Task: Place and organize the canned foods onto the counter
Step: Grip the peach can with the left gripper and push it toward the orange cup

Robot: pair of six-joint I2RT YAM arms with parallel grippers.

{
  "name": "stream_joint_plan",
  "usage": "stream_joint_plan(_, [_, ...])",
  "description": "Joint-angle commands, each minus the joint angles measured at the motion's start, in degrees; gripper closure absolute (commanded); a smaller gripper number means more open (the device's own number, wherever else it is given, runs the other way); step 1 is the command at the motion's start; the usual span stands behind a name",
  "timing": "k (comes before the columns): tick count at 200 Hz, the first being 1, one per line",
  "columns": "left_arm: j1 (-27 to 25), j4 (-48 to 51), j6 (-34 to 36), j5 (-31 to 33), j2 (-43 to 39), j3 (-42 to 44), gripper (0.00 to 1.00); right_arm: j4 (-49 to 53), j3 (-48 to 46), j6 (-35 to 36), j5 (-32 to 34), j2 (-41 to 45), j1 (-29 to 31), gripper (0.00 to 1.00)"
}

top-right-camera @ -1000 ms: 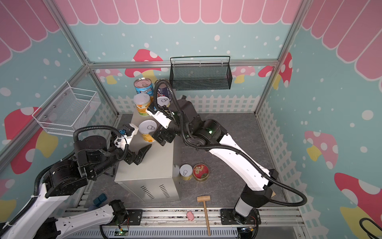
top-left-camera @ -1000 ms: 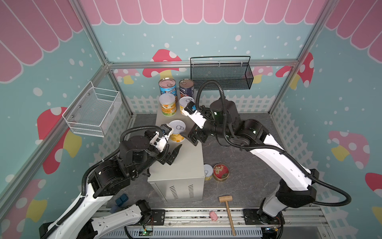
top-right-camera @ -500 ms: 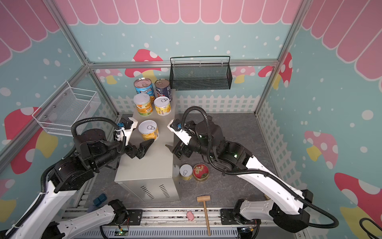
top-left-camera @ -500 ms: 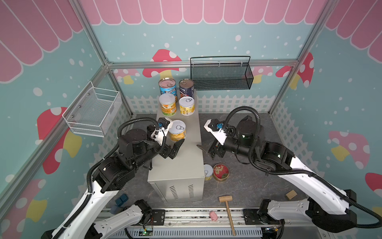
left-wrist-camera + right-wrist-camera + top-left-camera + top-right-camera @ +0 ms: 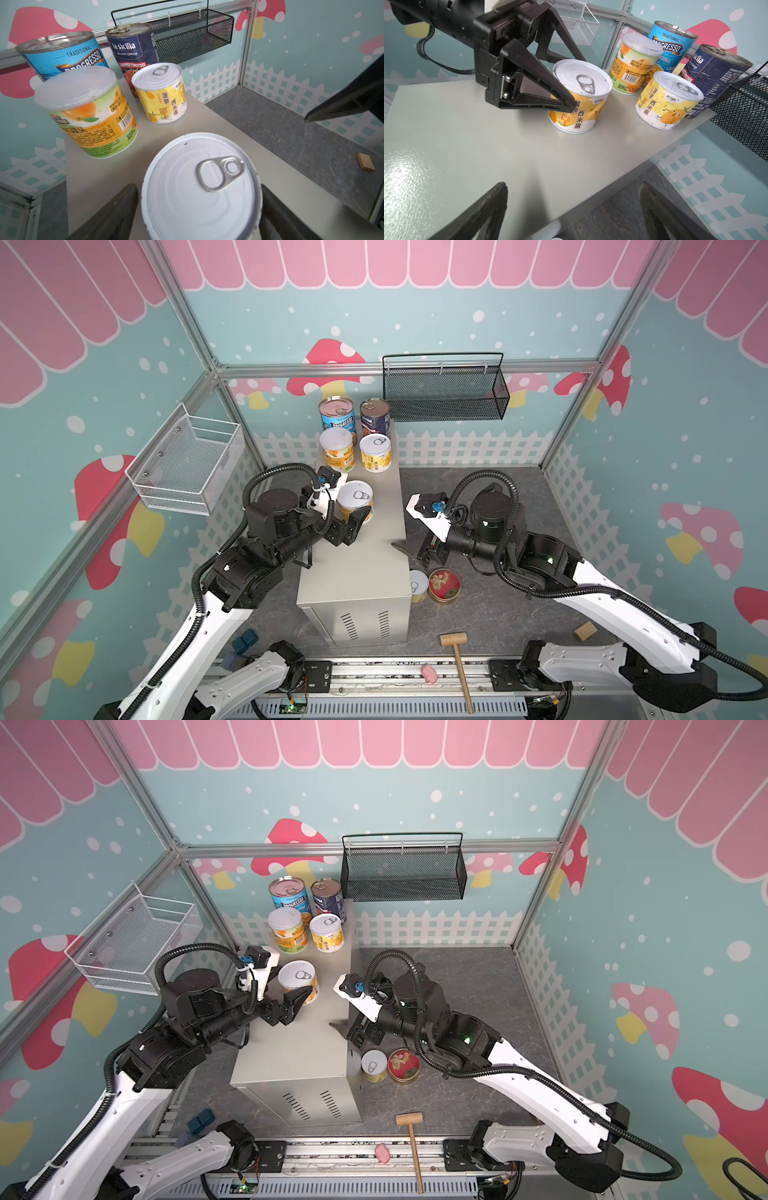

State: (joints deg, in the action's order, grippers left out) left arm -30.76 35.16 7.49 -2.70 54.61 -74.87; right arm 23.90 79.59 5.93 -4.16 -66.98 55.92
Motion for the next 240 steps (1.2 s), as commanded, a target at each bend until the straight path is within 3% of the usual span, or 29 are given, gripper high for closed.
stream_joint_plan(1, [1.5, -2.56, -0.1, -0.38, -1.08, 1.58, 0.16, -2.76, -0.85, 1.52, -1.32, 0.6, 0.15, 0.01])
stream_joint_plan(95, [6.96, -8.89, 2.01, 3.58, -2.06, 6.68, 0.2, -5.99, -0.89, 1.72, -3.83, -3.55, 0.14, 0.01])
stream_joint_plan(176, [13.29, -16.51, 0.29, -3.78, -2.24, 11.74, 0.24, -7.92, -3.74, 1.5, -3.38, -2.98, 0.11, 0.01])
stream_joint_plan(240, [14.19, -17.29, -0.11, -6.31, -2.26, 12.38, 0.24, -8.38, -3.38, 1.17, -2.59, -3.59, 0.11, 0.01])
